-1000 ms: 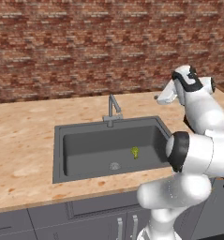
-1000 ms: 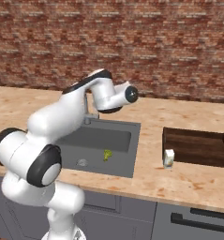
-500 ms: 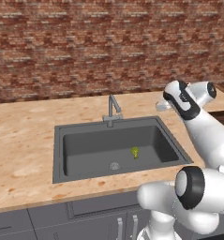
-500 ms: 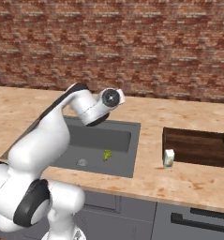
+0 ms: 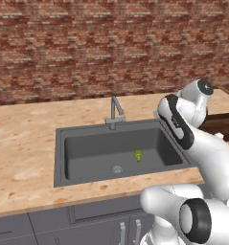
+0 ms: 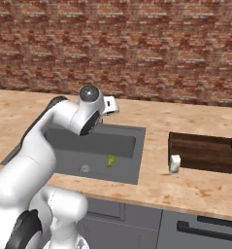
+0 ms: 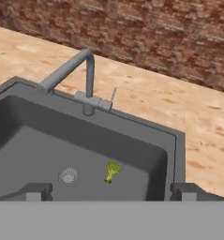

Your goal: Pick up all produce items and place them in the sink. Turn on the sink faucet to wash them. Then turn the sink off and put them in the tray.

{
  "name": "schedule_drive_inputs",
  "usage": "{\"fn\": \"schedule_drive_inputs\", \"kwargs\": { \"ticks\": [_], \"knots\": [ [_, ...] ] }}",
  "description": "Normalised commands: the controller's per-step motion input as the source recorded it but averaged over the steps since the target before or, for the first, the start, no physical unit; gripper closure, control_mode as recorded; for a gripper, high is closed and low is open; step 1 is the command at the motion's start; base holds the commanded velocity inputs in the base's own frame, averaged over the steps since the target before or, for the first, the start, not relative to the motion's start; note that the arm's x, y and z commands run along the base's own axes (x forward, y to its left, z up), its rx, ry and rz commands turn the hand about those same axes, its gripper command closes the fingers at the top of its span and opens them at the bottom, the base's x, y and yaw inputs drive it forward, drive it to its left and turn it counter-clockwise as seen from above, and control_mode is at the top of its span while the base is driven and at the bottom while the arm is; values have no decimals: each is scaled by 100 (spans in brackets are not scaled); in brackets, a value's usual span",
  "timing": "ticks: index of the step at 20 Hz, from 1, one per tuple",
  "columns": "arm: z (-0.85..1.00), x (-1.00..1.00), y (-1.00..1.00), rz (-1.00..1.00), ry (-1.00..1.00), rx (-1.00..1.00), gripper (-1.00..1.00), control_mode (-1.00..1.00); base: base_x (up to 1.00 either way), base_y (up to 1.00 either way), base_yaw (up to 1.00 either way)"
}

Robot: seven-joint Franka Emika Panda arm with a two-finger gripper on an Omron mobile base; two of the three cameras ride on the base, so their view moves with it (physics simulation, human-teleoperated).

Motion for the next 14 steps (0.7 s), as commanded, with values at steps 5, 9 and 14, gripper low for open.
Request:
{"fn": "schedule_drive_inputs", "kwargs": {
  "ticks": [5, 9, 14],
  "knots": [
    [-2, -48, 7, -19, 17, 0, -100, -100, 0, 0, 0],
    [-13, -43, 8, -20, 13, 0, -100, -100, 0, 0, 0],
    [-19, -24, 20, -17, 15, 0, -100, -100, 0, 0, 0]
  ]
}}
